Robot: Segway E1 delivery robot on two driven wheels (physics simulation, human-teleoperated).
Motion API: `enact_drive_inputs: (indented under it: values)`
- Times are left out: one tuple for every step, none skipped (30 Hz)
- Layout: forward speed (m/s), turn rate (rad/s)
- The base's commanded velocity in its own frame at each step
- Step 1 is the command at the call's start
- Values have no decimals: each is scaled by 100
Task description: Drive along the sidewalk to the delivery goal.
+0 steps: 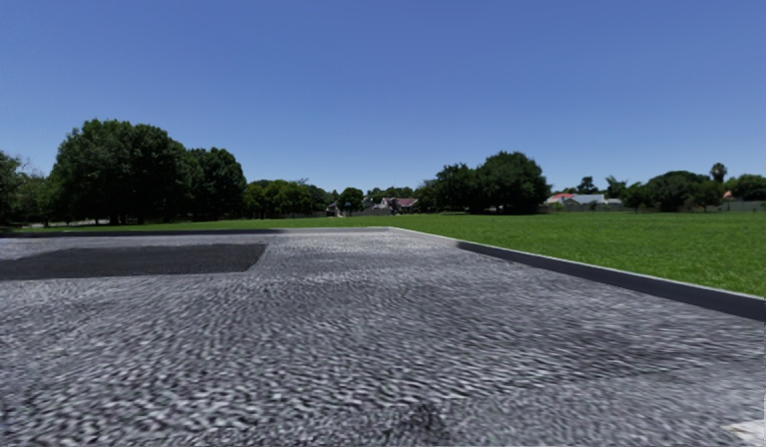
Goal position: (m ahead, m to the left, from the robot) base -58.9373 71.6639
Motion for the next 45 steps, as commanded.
enact_drive_inputs:
  values:
    - [101,92]
    - [101,92]
    - [101,92]
    - [101,92]
    - [101,92]
    - [101,92]
    - [100,92]
    - [97,92]
    - [97,92]
    - [79,92]
    - [68,90]
    - [66,90]
    - [65,90]
    - [65,90]
    - [59,85]
    - [14,33]
    - [0,7]
    - [0,0]
    - [0,0]
    - [0,0]
    - [0,0]
    - [0,0]
    - [0,0]
    - [0,0]
    - [0,0]
    - [0,0]
    - [0,0]
    - [0,6]
    - [0,14]
    - [0,14]
    - [0,24]
    - [-14,36]
    - [-86,45]
    - [-114,47]
    - [-114,47]
    - [-132,51]
    - [-138,57]
    - [-139,64]
    - [-139,65]
    - [-139,65]
    - [-139,66]
    - [-139,66]
    - [-139,66]
    - [-139,66]
    - [-139,66]
